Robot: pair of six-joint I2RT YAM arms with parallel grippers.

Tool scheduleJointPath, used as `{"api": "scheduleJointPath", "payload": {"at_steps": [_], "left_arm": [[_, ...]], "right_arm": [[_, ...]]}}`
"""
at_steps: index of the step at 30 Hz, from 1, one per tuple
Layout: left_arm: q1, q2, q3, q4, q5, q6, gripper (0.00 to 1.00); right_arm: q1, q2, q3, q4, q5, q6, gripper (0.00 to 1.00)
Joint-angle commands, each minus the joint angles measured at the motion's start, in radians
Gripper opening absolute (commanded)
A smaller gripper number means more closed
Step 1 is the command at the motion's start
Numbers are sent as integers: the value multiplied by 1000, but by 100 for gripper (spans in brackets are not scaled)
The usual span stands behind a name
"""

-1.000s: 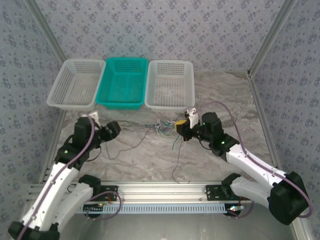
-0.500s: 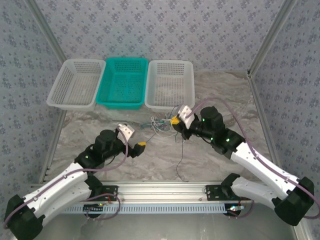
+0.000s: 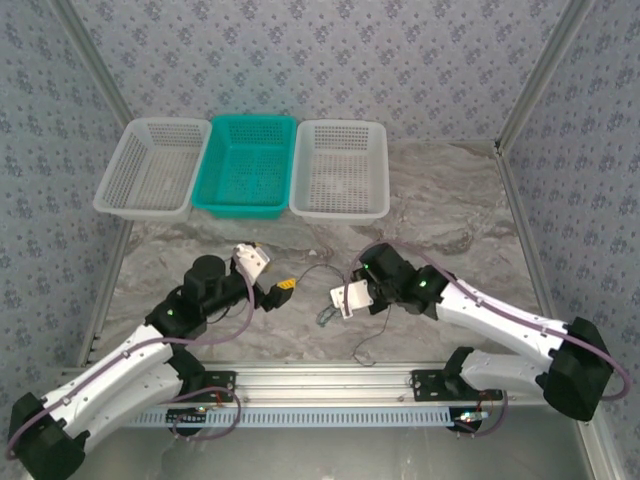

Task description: Untangle the cables

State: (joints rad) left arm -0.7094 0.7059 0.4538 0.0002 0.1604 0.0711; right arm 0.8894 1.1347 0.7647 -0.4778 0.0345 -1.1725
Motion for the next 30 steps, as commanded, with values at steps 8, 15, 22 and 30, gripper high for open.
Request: {"api": "scheduleJointPath", "payload": {"at_steps": [8,15,22,30], "left_arm": [[-20,292,67,1,-85,-184,92],[-21,608,315,-302,-231,-70,82],[-25,634,412,-460,-261,-146,81],[-31,724,556,-927,-403,-364,83]], "right_arm": [[76,-70,-99,-117,76,28,0],[74,-153,-103,-119,32,37,0],[72,-151,-99,-148,27,37,0],[71,-151,-104,-129,12,25,0]]}}
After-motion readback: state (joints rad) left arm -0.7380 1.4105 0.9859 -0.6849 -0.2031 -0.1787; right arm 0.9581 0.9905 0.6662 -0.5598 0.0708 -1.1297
